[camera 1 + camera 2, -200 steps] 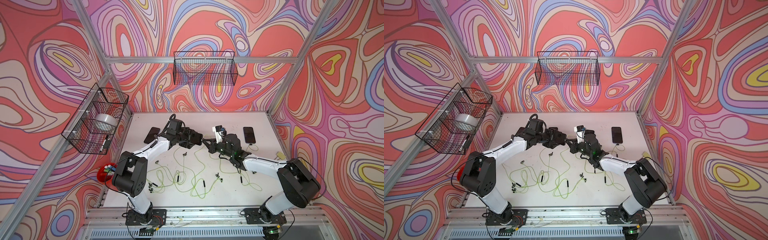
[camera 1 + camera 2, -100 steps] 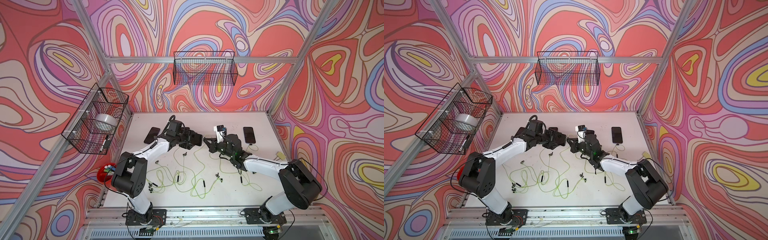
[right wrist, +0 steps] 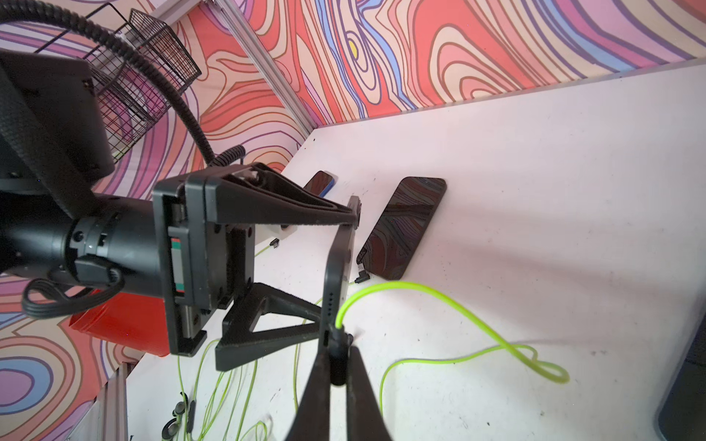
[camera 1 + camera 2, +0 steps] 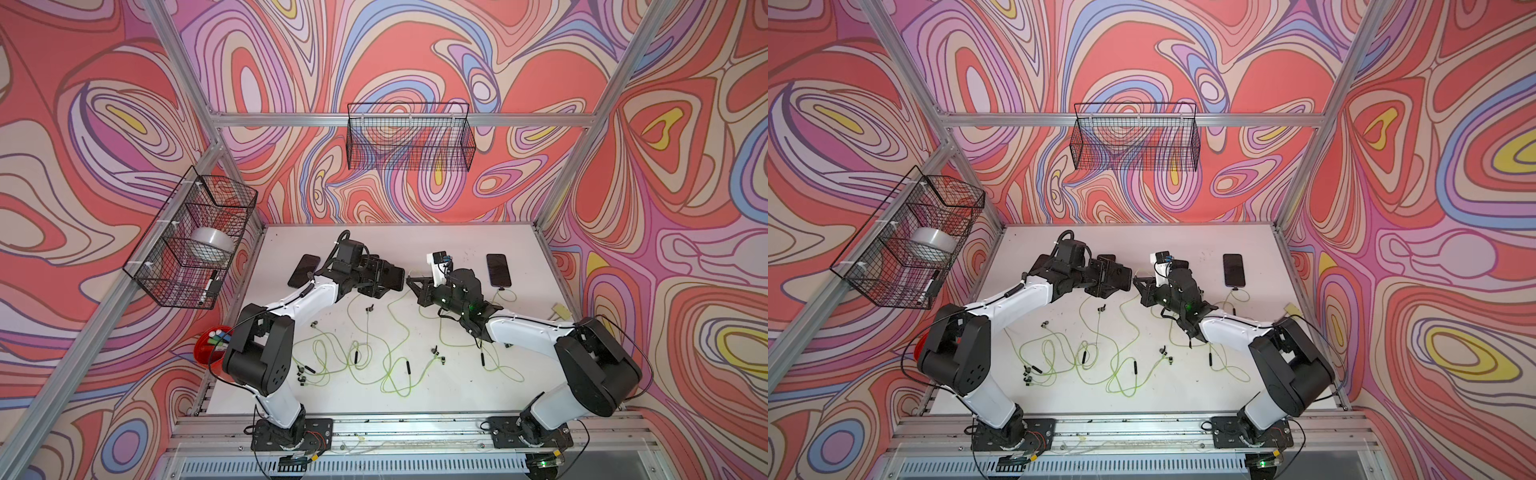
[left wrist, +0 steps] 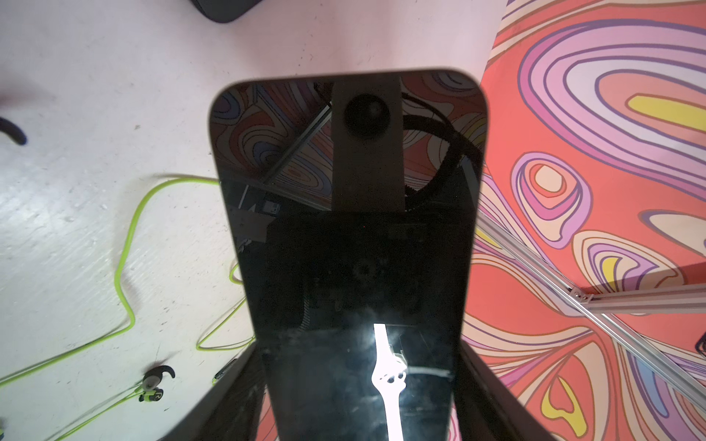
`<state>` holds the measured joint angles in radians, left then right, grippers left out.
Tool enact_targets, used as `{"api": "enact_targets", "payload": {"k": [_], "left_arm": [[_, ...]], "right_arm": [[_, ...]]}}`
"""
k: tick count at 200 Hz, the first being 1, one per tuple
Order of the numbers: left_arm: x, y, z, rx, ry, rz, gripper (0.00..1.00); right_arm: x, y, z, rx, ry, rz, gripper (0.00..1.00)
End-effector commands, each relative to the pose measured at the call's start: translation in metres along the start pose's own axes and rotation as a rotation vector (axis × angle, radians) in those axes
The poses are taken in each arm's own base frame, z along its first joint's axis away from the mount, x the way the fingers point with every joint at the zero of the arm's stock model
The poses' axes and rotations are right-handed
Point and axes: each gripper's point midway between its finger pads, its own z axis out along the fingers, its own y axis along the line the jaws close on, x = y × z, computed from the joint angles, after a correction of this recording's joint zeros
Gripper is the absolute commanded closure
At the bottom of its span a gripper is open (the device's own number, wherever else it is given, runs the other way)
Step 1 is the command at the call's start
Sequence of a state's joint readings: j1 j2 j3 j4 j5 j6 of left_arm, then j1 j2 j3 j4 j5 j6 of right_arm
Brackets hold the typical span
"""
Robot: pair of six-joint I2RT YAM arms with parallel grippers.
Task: Plug wired earphones into phones
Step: Insert the wired earphone into the phone.
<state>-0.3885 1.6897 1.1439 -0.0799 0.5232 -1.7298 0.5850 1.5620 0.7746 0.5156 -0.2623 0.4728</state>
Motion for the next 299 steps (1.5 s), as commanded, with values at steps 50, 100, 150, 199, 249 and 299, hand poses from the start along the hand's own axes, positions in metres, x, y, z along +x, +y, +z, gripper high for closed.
{"api": "enact_targets", "payload": {"k": [50, 100, 150, 199, 249, 299], "left_arm": [[0.011, -0.025, -0.017, 0.092, 0.014, 0.028, 1.0], [0.009, -0.024, -0.016, 0.093, 0.012, 0.025, 1.0], [0.011, -0.026, -0.016, 0.1, 0.018, 0.027, 1.0], [0.011, -0.027, -0.017, 0.104, 0.02, 0.025, 1.0], [0.012, -0.026, -0.017, 0.106, 0.022, 0.024, 1.0], [0.012, -0.026, -0.016, 0.109, 0.025, 0.023, 1.0]], "right_arm": [[-0.003, 0.007, 0.002, -0.021, -0.02, 0.006, 1.0], [-0.017, 0.01, -0.013, 0.007, -0.06, -0.028, 1.0], [-0.011, 0.014, -0.003, -0.013, -0.03, -0.024, 1.0], [-0.005, 0.015, 0.005, -0.017, -0.008, -0.021, 1.0], [-0.005, 0.011, 0.001, 0.004, -0.024, -0.023, 1.0], [-0.013, 0.012, -0.007, 0.019, -0.047, -0.039, 1.0]]}}
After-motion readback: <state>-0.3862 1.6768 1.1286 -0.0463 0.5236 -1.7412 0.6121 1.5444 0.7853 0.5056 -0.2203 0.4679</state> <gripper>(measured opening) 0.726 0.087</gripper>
